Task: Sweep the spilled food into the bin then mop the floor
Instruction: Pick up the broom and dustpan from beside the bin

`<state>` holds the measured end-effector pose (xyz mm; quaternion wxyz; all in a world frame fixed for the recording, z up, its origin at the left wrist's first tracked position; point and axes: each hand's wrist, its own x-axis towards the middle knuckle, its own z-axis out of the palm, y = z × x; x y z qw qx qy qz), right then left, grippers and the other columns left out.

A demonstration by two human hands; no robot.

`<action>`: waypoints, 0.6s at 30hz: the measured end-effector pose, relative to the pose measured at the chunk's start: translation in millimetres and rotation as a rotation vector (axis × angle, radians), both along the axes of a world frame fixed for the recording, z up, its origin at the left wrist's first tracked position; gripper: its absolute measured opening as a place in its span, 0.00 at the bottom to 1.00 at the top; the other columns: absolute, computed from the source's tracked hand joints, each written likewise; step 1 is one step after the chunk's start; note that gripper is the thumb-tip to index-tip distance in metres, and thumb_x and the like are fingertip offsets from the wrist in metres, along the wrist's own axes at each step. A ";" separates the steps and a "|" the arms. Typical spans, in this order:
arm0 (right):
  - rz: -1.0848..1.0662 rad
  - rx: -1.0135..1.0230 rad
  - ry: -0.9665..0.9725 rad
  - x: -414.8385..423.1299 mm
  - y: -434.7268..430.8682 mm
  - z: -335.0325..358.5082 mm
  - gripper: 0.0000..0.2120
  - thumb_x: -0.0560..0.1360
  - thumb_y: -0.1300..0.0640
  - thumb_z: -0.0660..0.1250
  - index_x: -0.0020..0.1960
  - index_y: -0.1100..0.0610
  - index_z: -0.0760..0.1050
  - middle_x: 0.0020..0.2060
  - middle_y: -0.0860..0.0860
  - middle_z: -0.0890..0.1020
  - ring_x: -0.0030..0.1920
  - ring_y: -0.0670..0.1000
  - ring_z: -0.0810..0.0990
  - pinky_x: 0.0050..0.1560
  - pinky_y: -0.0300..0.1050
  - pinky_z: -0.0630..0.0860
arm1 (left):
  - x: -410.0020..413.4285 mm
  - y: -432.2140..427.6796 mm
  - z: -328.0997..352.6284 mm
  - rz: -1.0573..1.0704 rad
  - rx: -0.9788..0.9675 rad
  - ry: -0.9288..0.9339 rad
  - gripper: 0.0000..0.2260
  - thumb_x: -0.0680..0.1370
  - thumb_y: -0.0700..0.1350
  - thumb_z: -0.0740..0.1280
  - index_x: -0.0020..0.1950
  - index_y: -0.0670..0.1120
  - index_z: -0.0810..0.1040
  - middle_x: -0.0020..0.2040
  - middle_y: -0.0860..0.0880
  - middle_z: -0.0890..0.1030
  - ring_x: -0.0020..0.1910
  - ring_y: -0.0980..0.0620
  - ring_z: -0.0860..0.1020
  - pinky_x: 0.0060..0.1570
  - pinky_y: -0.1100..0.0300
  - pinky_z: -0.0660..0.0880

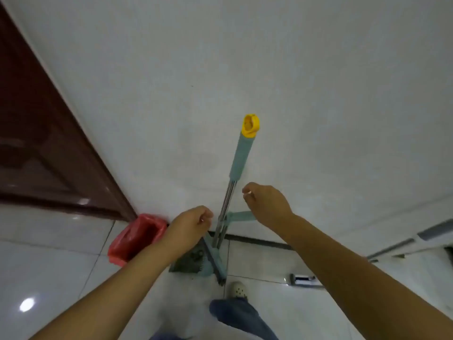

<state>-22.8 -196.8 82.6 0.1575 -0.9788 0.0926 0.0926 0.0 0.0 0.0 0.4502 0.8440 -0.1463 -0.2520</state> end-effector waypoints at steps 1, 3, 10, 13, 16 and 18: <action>-0.017 0.128 0.008 12.7 -7.7 -2.8 0.14 0.82 0.54 0.55 0.60 0.57 0.75 0.48 0.57 0.83 0.44 0.55 0.82 0.46 0.46 0.79 | 3.7 -10.1 -3.2 0.052 -0.011 -0.011 0.06 0.79 0.42 0.62 0.50 0.54 0.74 0.45 0.54 0.79 0.47 0.54 0.78 0.49 0.65 0.73; -0.057 0.411 0.111 36.8 -16.8 -3.6 0.13 0.81 0.55 0.56 0.58 0.59 0.75 0.41 0.58 0.83 0.35 0.53 0.81 0.39 0.46 0.79 | 8.6 -30.4 -4.6 0.182 -0.036 0.011 0.07 0.79 0.41 0.62 0.52 0.54 0.73 0.45 0.53 0.78 0.46 0.52 0.78 0.49 0.61 0.75; -0.014 0.851 0.714 80.5 -22.5 7.4 0.12 0.80 0.57 0.56 0.49 0.58 0.77 0.33 0.59 0.81 0.28 0.52 0.79 0.30 0.38 0.76 | -6.8 -86.8 -5.9 0.537 -0.096 0.027 0.10 0.78 0.41 0.64 0.44 0.57 0.74 0.42 0.52 0.80 0.40 0.53 0.78 0.45 0.58 0.75; 0.011 0.815 0.907 87.6 -22.0 7.5 0.15 0.79 0.50 0.59 0.41 0.57 0.77 0.30 0.57 0.81 0.27 0.50 0.81 0.26 0.35 0.75 | -23.4 -93.7 -11.4 0.685 -0.085 0.098 0.07 0.78 0.43 0.64 0.44 0.54 0.75 0.43 0.50 0.80 0.43 0.51 0.78 0.48 0.54 0.76; 0.021 0.735 1.073 86.8 -11.6 7.6 0.14 0.76 0.49 0.66 0.38 0.57 0.75 0.26 0.53 0.78 0.22 0.47 0.78 0.22 0.34 0.74 | -49.3 -92.0 -17.7 0.741 -0.006 0.177 0.04 0.79 0.45 0.63 0.46 0.52 0.75 0.45 0.51 0.79 0.45 0.52 0.79 0.47 0.60 0.76; 0.038 0.685 1.169 79.3 -0.4 8.3 0.11 0.76 0.54 0.67 0.38 0.58 0.74 0.27 0.52 0.75 0.19 0.45 0.75 0.21 0.33 0.74 | -69.3 -86.2 -20.6 0.752 0.030 0.213 0.04 0.79 0.44 0.62 0.46 0.51 0.75 0.45 0.51 0.79 0.44 0.53 0.78 0.44 0.64 0.74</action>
